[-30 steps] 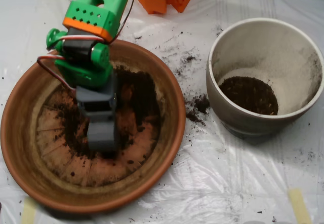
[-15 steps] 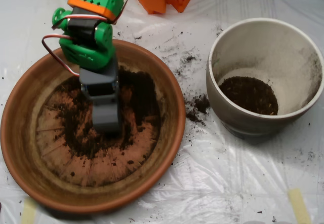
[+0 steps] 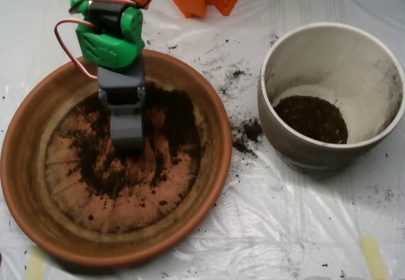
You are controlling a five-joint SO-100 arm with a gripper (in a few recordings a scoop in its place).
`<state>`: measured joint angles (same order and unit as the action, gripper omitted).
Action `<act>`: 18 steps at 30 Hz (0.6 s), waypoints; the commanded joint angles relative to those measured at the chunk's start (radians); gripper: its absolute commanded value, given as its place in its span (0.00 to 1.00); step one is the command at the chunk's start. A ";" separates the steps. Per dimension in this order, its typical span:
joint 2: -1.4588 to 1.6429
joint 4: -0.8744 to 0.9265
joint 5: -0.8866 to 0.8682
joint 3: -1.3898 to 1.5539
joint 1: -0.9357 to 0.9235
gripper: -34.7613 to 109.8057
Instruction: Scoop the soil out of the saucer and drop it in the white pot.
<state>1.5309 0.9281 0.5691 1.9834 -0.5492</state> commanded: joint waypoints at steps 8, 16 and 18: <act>0.028 -0.025 -0.054 0.005 0.020 0.36; -0.038 0.120 -0.009 -0.046 0.011 0.35; -0.067 0.164 0.014 -0.072 -0.017 0.35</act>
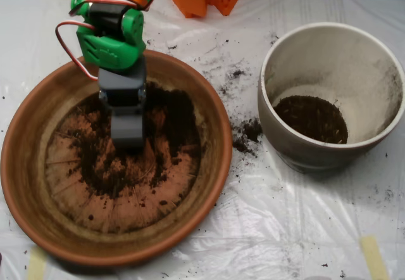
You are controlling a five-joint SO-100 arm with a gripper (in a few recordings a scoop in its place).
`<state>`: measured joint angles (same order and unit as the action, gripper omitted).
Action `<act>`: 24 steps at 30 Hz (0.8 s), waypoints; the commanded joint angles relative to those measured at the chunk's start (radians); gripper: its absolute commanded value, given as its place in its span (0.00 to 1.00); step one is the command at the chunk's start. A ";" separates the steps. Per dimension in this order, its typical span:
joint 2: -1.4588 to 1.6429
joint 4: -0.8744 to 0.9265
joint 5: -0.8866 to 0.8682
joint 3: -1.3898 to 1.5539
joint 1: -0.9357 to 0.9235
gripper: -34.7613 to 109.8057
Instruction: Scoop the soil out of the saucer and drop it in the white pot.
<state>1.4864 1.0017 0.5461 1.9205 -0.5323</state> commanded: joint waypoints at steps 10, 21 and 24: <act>-0.112 0.268 0.150 -0.114 -0.121 0.32; -0.222 0.471 0.098 -0.319 -0.035 0.24; -0.273 0.505 0.052 -0.410 -0.015 0.24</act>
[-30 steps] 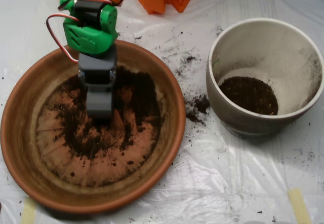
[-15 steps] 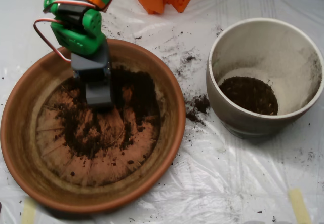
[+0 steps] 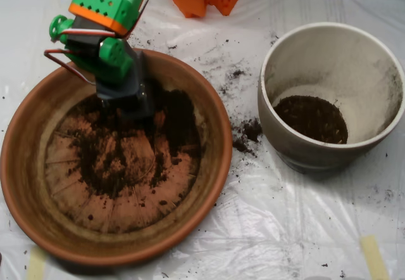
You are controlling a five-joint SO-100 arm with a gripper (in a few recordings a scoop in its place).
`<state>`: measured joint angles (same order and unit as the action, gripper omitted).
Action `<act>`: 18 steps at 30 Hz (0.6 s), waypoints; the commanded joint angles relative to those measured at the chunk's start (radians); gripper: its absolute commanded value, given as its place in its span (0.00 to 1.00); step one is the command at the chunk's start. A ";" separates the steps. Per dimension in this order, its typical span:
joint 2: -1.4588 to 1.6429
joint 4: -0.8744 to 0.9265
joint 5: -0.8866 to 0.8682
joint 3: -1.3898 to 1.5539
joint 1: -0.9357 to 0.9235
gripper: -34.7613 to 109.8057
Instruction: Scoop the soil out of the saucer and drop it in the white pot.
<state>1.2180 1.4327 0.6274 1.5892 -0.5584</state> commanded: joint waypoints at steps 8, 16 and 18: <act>-0.120 0.126 -0.201 -0.417 0.066 0.24; -0.100 0.152 -0.342 -0.606 0.156 0.24; -0.060 0.149 -0.362 -0.597 0.176 0.24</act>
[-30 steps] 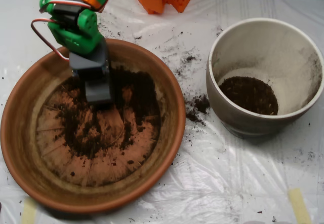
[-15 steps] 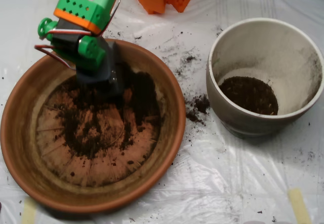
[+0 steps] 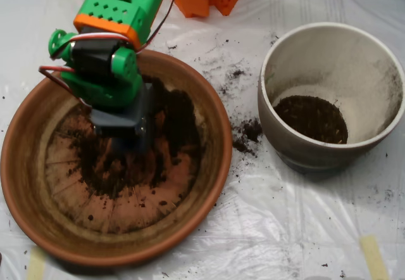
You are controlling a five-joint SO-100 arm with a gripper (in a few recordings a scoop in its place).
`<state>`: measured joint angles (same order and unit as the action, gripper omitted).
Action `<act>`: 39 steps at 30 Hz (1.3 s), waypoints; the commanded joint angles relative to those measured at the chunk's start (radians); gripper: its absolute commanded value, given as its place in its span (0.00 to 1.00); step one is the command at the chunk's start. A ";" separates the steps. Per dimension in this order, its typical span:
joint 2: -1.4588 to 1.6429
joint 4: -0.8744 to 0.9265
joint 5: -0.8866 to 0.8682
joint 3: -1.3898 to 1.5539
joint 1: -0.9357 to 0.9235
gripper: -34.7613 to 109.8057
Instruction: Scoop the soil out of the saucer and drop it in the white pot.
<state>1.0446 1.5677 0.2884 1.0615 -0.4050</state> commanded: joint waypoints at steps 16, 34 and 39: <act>0.931 -0.224 -0.040 0.528 0.278 0.24; 0.687 0.046 0.005 -0.057 0.759 0.24; 0.584 0.097 -0.005 -0.084 0.851 0.35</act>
<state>1.6322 1.6322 0.2746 1.0554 0.3804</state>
